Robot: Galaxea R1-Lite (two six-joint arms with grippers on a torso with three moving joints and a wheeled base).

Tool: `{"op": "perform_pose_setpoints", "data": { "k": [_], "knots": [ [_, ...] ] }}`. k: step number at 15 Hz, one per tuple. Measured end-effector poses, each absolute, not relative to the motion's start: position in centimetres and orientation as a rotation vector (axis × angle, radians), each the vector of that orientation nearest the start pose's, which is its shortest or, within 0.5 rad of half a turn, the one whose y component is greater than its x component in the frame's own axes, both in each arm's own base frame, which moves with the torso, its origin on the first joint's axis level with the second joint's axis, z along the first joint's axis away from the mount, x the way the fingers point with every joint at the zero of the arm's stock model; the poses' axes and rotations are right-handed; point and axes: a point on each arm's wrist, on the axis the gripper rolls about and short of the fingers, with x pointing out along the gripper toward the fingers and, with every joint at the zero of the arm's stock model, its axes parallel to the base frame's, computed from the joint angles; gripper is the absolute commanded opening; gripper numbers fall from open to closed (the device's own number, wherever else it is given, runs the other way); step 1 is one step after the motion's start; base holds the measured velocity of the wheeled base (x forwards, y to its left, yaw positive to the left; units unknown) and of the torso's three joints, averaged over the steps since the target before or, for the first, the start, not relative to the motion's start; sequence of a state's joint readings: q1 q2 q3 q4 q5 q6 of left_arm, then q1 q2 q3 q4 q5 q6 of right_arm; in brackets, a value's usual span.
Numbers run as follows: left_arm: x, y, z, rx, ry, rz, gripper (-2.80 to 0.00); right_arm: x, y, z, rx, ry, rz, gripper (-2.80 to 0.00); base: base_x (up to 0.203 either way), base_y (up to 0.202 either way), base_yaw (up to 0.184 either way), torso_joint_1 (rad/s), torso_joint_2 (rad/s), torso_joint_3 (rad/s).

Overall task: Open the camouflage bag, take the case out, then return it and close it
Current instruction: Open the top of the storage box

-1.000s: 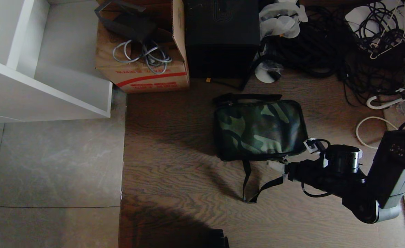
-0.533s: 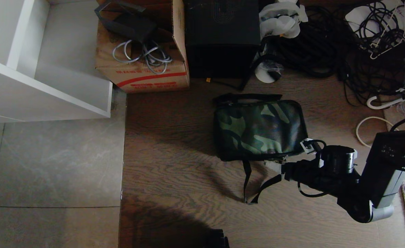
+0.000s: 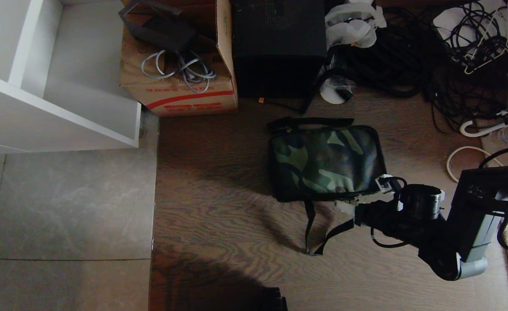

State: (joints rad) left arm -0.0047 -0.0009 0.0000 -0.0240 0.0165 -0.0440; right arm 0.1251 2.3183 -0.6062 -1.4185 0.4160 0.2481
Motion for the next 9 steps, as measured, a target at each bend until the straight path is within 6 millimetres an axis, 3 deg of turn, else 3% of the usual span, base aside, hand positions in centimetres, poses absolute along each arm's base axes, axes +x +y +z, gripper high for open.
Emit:
{"op": "perform_pose_setpoints", "data": {
  "k": [9],
  "knots": [
    [-2.29, 0.05, 7.79, -0.044, -0.025, 0.011, -2.80, 34.21, 5.16, 1.27, 0.244, 0.343, 0.512, -2.80, 0.000, 0.000, 0.000, 0.000, 0.00, 0.000]
  ]
}}
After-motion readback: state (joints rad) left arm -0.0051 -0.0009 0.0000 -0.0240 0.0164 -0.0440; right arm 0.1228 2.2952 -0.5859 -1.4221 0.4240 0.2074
